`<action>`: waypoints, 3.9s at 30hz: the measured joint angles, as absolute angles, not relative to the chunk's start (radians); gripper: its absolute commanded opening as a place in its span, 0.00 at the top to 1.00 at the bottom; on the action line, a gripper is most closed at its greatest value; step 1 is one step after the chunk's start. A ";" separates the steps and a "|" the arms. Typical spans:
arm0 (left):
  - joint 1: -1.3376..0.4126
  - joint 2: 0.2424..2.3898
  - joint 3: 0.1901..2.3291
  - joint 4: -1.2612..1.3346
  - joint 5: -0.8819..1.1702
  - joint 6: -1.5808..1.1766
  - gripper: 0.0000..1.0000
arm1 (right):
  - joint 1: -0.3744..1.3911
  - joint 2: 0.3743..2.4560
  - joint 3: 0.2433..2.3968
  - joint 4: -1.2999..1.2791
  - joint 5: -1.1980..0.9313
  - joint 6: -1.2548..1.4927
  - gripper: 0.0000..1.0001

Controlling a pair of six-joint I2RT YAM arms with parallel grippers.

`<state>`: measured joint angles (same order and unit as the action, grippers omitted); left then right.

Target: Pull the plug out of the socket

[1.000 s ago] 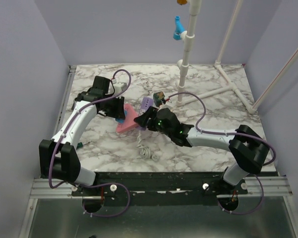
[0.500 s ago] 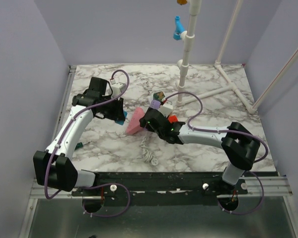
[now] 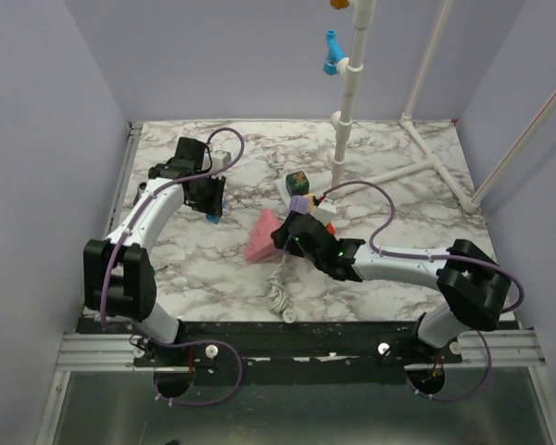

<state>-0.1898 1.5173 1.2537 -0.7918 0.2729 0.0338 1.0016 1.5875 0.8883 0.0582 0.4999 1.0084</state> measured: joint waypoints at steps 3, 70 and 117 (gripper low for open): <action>-0.182 1.591 1.275 -0.760 0.231 0.034 0.89 | 1.002 1.557 0.858 0.063 0.477 0.993 0.99; -0.531 0.901 0.625 -0.547 0.318 0.497 0.01 | 0.972 1.790 1.074 -0.017 0.147 1.191 0.91; -0.711 0.933 0.336 -0.071 -0.228 0.492 0.98 | 0.901 1.786 1.028 0.055 0.025 1.416 0.55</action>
